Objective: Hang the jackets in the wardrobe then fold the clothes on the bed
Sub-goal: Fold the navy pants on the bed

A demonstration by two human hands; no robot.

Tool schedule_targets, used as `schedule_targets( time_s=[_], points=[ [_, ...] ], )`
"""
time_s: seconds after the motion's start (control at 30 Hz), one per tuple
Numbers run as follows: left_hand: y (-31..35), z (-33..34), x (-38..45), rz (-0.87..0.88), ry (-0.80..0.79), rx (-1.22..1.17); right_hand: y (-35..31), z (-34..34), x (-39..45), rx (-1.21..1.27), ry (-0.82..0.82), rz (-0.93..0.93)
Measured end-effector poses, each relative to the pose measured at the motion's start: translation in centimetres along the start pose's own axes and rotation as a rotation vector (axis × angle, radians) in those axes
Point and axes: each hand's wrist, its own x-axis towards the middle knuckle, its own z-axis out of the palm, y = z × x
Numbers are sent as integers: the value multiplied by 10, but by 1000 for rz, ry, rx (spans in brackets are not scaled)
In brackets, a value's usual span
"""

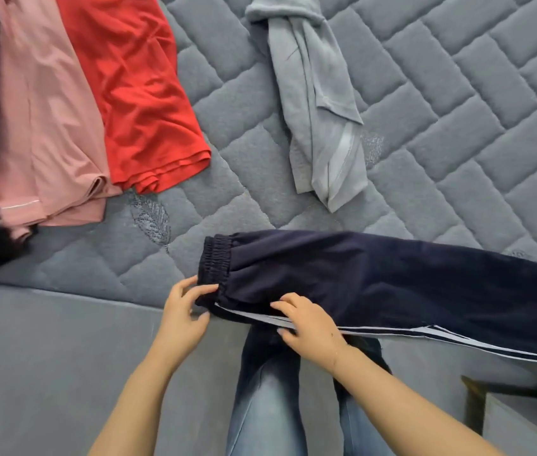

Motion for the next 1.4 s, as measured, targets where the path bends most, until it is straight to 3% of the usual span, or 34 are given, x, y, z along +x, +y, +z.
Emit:
schedule_targets(
  time_s=[0.17,0.37,0.5,0.6,0.7,0.87,0.93,1.07,1.2,1.27,1.4],
  points=[
    [11,22,11,-271,248,-379,5,16,-13,239,239,174],
    [24,29,28,-339,66,-161,4,21,-23,770,285,518],
    [5,-3,25,-395,13,-382,1,22,-26,988,283,604],
    [-9,-8,23,-368,134,-285,2,28,-31,1156,301,697],
    [-8,13,14,-437,205,-474,14,35,-40,1321,470,833],
    [3,52,-12,-525,621,-655,54,33,-57,1577,772,1110],
    [9,68,-18,-586,590,-775,75,25,-63,1668,848,1189],
    [29,103,-25,-721,285,-930,113,10,-74,1773,954,1233],
    [45,143,-29,-751,152,-960,151,-3,-90,1919,1022,1183],
    [50,163,-33,-767,150,-1032,180,-9,-103,2008,1056,1112],
    [53,195,-45,-725,378,-1011,240,-14,-142,2016,1076,991]
  ],
)
